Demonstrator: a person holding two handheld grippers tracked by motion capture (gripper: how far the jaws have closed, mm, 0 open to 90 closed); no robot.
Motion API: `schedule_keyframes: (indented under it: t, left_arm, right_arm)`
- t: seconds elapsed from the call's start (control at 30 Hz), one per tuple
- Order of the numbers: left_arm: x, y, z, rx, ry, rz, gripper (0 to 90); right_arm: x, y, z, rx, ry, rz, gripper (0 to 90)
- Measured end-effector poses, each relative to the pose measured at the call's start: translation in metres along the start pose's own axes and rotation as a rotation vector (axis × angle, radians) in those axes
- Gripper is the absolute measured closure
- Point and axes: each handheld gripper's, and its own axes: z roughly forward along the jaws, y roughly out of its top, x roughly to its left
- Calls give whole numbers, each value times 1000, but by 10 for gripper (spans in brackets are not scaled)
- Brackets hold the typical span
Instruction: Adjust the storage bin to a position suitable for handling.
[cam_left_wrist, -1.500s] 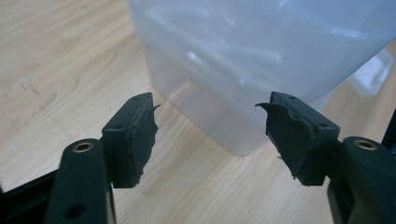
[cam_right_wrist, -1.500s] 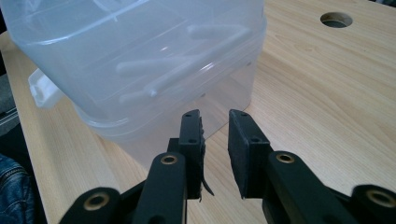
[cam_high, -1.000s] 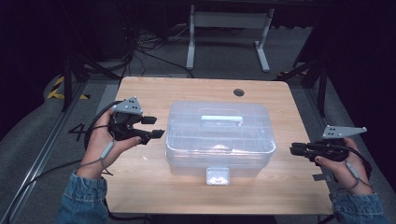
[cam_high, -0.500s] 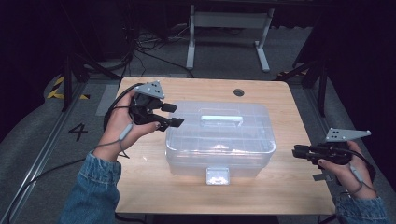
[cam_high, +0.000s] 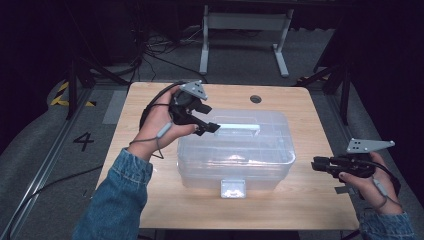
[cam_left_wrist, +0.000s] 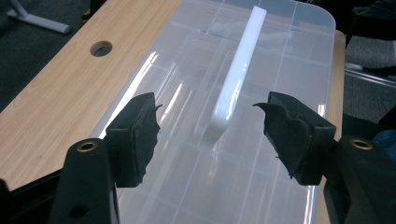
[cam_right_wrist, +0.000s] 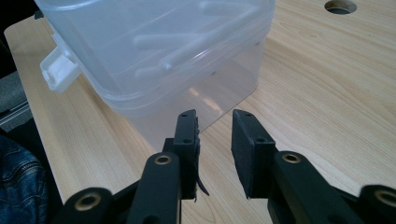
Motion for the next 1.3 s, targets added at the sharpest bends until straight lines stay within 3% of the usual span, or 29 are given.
schedule_keyframes:
  t: [0.27,0.53,0.63,0.8,0.97,1.03,1.3]
  left_arm:
    - [-8,24,32,68,-14,60,401]
    - [-10,31,60,129,-18,75,429]
    - [-10,31,66,132,-28,76,452]
    - [-9,30,73,145,-36,84,523]
    - [-9,30,75,148,-76,93,717]
    - [-10,31,74,157,-74,118,740]
    - [-8,37,74,188,-84,137,759]
  right_arm:
    - [1,0,0,-3,14,-4,719]
    - [2,-1,1,-4,20,-9,716]
    - [3,0,1,-5,22,-9,716]
    - [3,0,2,-5,26,-10,715]
    - [3,0,2,-5,31,-13,714]
    - [3,0,3,-6,31,-15,714]
    - [5,2,4,-8,44,-20,715]
